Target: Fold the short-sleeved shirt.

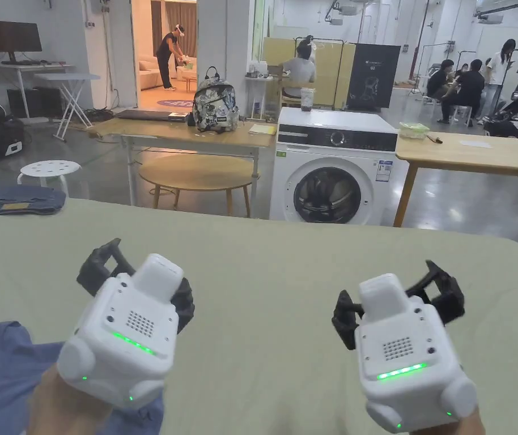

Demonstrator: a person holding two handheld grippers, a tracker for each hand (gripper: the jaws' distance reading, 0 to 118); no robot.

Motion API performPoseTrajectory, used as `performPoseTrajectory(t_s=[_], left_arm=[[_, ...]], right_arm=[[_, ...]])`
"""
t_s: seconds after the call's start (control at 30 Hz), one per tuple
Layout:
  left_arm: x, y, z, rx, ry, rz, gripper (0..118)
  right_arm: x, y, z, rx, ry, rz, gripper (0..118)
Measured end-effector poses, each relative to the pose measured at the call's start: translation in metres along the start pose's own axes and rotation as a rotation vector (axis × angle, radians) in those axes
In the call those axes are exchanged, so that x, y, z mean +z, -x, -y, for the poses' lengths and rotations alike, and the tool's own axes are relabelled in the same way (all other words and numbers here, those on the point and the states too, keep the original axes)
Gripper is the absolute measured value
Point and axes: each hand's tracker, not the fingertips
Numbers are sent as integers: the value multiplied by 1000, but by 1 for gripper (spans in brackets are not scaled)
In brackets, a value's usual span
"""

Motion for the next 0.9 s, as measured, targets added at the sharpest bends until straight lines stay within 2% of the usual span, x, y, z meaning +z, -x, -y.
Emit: performPoseTrajectory(t_s=[0.07,0.17,0.23,0.3,0.33,0.4,0.43,0.5,0.6,0.67,0.7,0.77,0.83,0.9], left_arm=[[1,-8,4,-192,-44,-34,107],[5,-16,13,-415,-96,-63,107],[6,-17,17,-452,-116,-70,107],[7,-14,17,-373,-102,-53,107],[7,-12,15,-299,-87,-35,107],[7,-1,11,-66,-49,-3,107],[7,3,9,45,-29,6,107],[5,13,7,289,17,25,107],[4,22,13,579,57,80,107],[4,27,18,745,57,114,107],[4,29,21,820,58,118,106],[4,30,24,891,55,110,106],[5,31,26,927,53,109,106],[12,32,19,910,56,102,106]], right_arm=[[1,8,1,228,-37,-14,118],[3,12,13,443,-98,-37,118],[4,12,17,483,-100,-23,118],[4,10,19,440,-85,-35,118],[4,10,19,386,-65,-47,118],[4,6,15,207,-9,-85,118],[1,4,15,92,25,-114,118],[-3,-5,14,-216,103,-178,118],[4,-20,11,-608,228,-165,118],[7,-26,18,-830,258,-167,118],[1,-26,24,-908,262,-144,118],[5,-28,28,-987,263,-111,118],[-1,-23,33,-988,288,-48,118],[-2,-22,37,-966,269,-40,118]])
